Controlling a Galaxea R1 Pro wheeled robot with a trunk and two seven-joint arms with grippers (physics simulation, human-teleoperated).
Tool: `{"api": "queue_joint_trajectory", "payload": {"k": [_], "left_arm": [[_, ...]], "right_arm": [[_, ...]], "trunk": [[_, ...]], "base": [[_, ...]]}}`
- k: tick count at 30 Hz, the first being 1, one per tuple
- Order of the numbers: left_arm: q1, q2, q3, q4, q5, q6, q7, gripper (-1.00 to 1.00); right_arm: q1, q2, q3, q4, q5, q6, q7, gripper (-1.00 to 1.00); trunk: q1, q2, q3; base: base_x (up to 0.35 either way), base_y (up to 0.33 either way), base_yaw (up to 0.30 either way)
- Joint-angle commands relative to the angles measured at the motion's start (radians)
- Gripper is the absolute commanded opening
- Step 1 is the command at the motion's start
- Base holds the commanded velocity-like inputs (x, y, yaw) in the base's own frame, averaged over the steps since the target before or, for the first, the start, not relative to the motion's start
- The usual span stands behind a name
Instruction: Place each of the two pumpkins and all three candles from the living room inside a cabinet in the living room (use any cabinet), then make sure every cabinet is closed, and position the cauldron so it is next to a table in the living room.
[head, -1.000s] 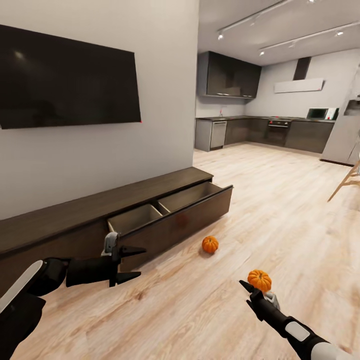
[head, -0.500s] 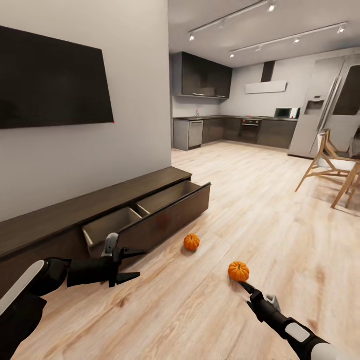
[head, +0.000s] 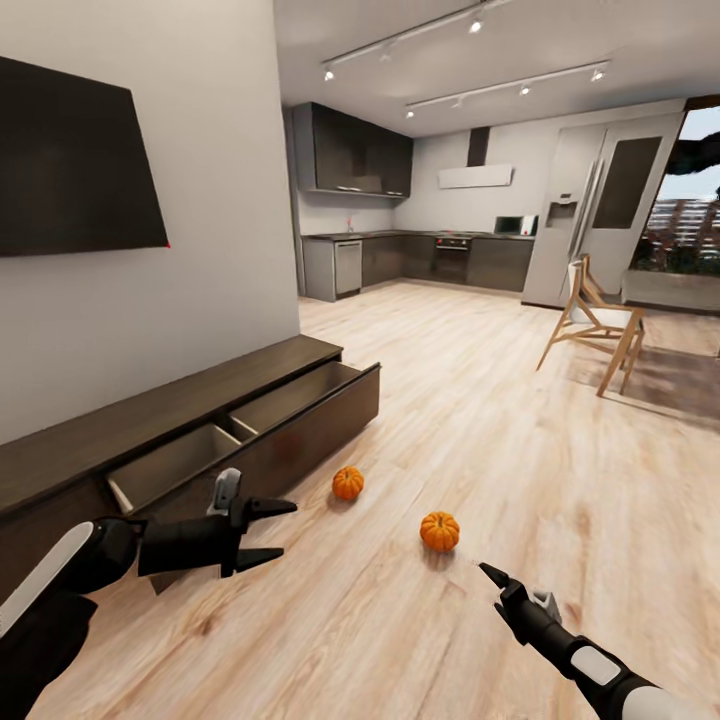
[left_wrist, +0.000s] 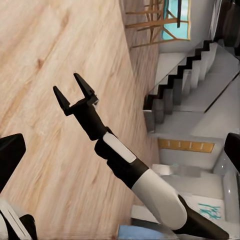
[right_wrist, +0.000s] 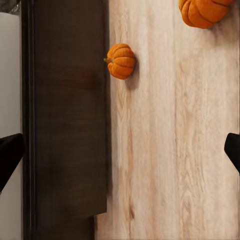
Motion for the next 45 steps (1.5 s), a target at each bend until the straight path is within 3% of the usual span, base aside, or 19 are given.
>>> {"api": "queue_joint_trajectory", "payload": {"k": [1, 13, 20, 25, 39, 43, 45], "left_arm": [[-0.001, 0.0, -0.006, -0.001, 0.008, -0.001, 0.01, 1.0], [-0.001, 0.001, -0.015, -0.001, 0.001, -0.001, 0.01, 1.0], [-0.001, 0.001, -0.015, -0.001, 0.0, -0.001, 0.01, 1.0], [-0.001, 0.002, -0.015, -0.001, -0.001, -0.001, 0.01, 1.0], [-0.001, 0.001, -0.016, 0.0, -0.003, -0.002, 0.011, 1.0], [-0.001, -0.005, -0.013, -0.001, -0.075, -0.002, 0.008, 1.0], [-0.001, -0.007, -0.013, -0.001, -0.082, -0.002, 0.006, 1.0]], "right_arm": [[-0.001, 0.0, -0.008, 0.0, 0.0, 0.009, 0.002, 1.0], [-0.001, 0.0, -0.008, 0.0, 0.0, 0.006, 0.001, 1.0], [-0.001, -0.001, -0.006, 0.01, 0.006, -0.061, 0.008, 1.0], [-0.001, -0.001, -0.003, 0.017, 0.011, -0.153, 0.0, 1.0], [-0.001, 0.0, -0.005, 0.016, 0.005, -0.162, 0.005, 1.0], [-0.001, -0.001, -0.004, 0.016, 0.011, -0.166, 0.008, 1.0], [-0.001, -0.001, -0.004, 0.016, 0.011, -0.166, 0.008, 1.0]], "trunk": [[0.0, 0.0, -0.001], [0.0, 0.0, -0.001], [0.0, 0.0, -0.001], [0.0, 0.0, -0.001], [0.0, 0.0, -0.001], [0.0, 0.0, -0.001], [0.0, 0.0, -0.001]], "base": [[0.0, 0.0, -0.285], [0.0, 0.0, -0.288], [0.018, 0.0, -0.265], [0.245, -0.01, -0.057], [0.316, -0.152, -0.002], [0.283, -0.21, 0.0], [0.271, -0.217, 0.0]]}}
